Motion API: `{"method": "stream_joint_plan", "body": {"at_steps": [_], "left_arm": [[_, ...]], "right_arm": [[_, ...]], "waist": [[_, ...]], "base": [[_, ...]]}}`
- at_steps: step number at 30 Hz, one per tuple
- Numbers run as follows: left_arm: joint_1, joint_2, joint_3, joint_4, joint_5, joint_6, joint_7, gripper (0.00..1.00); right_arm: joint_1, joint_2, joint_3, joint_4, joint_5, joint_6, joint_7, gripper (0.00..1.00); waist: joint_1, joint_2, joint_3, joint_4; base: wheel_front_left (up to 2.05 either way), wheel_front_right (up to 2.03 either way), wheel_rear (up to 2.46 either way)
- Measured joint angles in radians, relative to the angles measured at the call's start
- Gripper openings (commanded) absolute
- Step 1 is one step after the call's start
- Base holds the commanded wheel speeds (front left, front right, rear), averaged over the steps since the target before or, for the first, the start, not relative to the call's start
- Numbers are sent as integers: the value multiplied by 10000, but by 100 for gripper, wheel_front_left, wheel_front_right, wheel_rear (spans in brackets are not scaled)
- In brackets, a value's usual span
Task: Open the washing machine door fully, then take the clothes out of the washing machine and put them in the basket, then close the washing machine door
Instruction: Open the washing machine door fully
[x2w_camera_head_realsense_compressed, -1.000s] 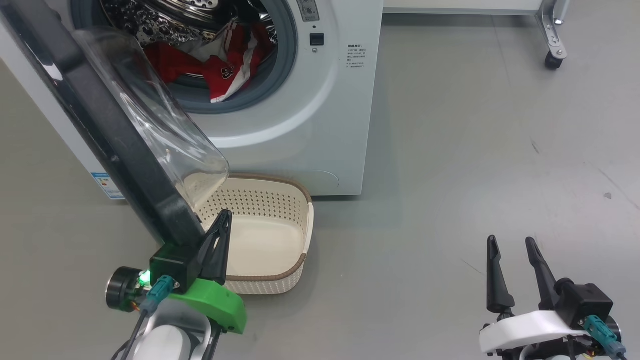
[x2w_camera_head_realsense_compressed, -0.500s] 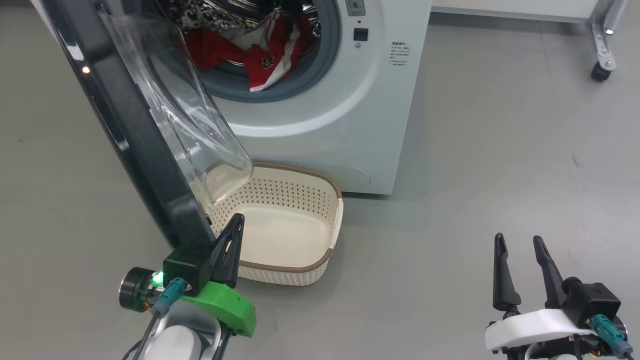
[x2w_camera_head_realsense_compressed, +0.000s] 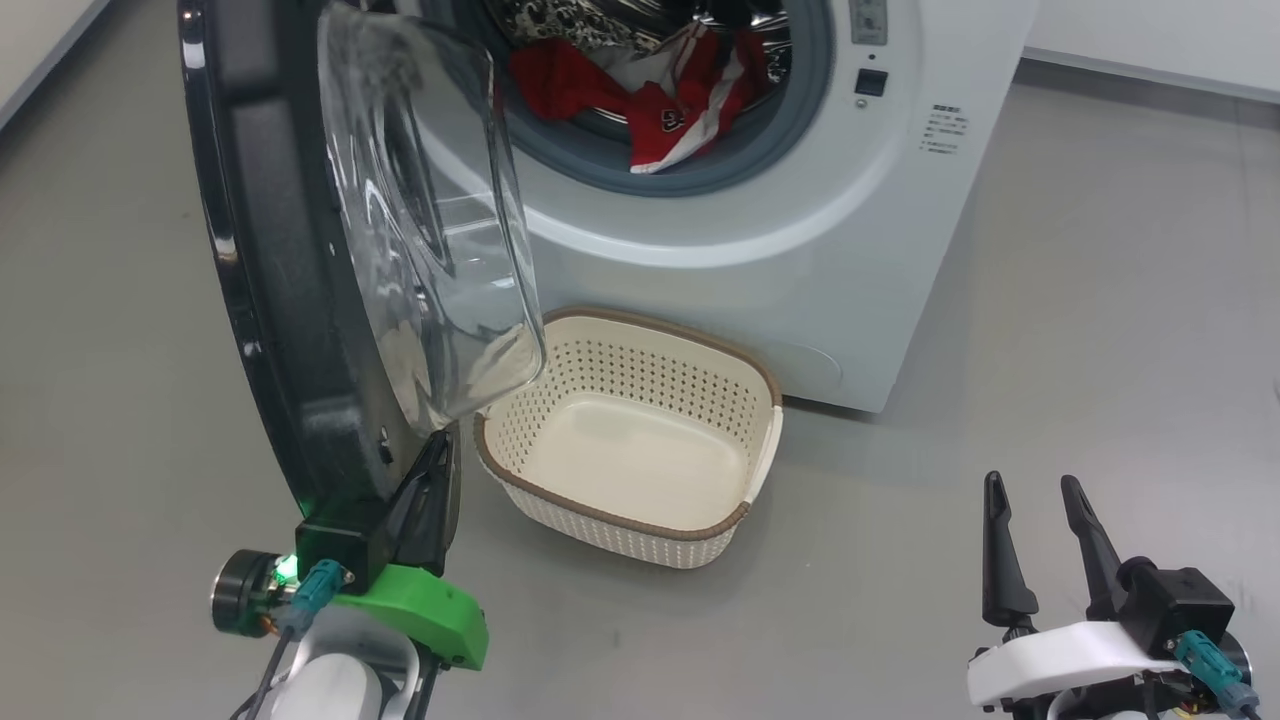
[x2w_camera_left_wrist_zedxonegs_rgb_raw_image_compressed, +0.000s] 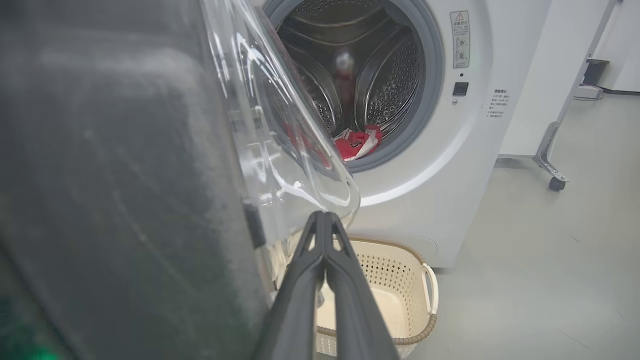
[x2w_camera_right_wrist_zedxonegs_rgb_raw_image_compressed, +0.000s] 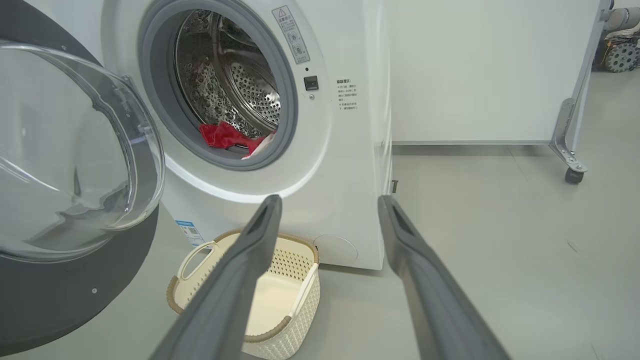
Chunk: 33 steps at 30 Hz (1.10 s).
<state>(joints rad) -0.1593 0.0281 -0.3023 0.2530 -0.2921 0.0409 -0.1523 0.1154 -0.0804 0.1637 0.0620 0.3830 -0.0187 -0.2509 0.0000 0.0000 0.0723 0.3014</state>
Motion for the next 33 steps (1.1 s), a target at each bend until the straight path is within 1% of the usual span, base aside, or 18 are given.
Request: {"method": "stream_joint_plan", "body": {"at_steps": [3, 5, 6, 8, 12, 18, 24, 29, 33], "left_arm": [[0, 0, 165, 58, -77, 71, -75, 0], [3, 8, 345, 79, -146, 90, -92, 0], [7, 46, 579, 71, -286, 169, -174, 0], [10, 173, 861, 56, -395, 211, -194, 0], [9, 376, 1423, 44, -589, 345, -353, 0], [8, 575, 2142, 96, -895, 430, -441, 0], [-4, 828, 2688, 178, -1118, 435, -529, 0], [-53, 895, 3313, 228, -1567, 479, -617, 0], [-130, 1097, 3580, 313, -1747, 477, -688, 0]], "right_arm": [[0, 2, 46, 12, -90, 4, 0, 100], [-1, 2, 109, 15, -111, 79, 0, 100], [-4, 4, 226, 17, -176, 82, 0, 100], [-30, 4, 314, 17, -201, 86, 0, 100], [-55, -13, 349, 27, -282, 88, 0, 100], [-235, -92, 343, 29, -359, 88, 2, 100], [-286, -188, 384, -29, -516, 88, 48, 100], [-472, -347, 385, -169, -660, 84, 171, 100], [-576, -487, 384, -305, -744, 75, 301, 100]], "waist": [[0, 0, -21, 309], [0, 0, -27, 492], [0, 0, -11, 640], [0, 0, 57, 727], [0, 0, 296, 789], [0, 0, 620, 820], [0, 0, 921, 840], [0, 0, 1273, 862], [0, 0, 1583, 885]], "base": [[0, 0, 0], [0, 0, 0], [0, 0, 0], [0, 0, 0], [0, 0, 0], [0, 0, 0], [0, 0, 0], [0, 0, 0], [0, 0, 0]]}}
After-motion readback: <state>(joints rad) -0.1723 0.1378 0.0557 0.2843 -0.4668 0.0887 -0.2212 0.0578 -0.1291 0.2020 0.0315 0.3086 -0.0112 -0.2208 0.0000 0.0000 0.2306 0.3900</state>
